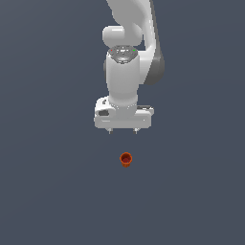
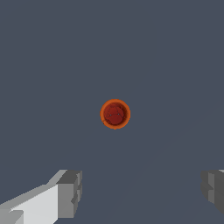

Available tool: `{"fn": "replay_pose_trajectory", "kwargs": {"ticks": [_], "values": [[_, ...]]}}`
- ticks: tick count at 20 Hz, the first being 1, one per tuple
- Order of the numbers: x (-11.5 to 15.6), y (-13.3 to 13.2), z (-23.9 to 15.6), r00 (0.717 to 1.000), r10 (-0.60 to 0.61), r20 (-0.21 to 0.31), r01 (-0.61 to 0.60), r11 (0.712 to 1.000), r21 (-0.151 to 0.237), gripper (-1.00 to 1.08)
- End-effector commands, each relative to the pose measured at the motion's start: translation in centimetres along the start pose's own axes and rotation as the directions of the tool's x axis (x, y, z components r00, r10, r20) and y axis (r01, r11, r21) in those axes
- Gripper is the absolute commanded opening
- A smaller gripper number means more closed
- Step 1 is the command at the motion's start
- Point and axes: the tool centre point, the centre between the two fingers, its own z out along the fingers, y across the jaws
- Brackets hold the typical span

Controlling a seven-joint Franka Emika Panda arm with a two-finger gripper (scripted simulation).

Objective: Pick up the object and move it to a goal position.

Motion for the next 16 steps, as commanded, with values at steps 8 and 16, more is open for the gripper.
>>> {"fn": "replay_pose_trajectory", "kwargs": {"ticks": [8,16], "values": [[-0.5,-3.4,0.4,0.998,-0.063,0.009,0.062,0.998,0.012,1.00],[-0.6,-4.1,0.5,0.997,-0.078,0.011,0.078,0.997,0.014,1.00]]}}
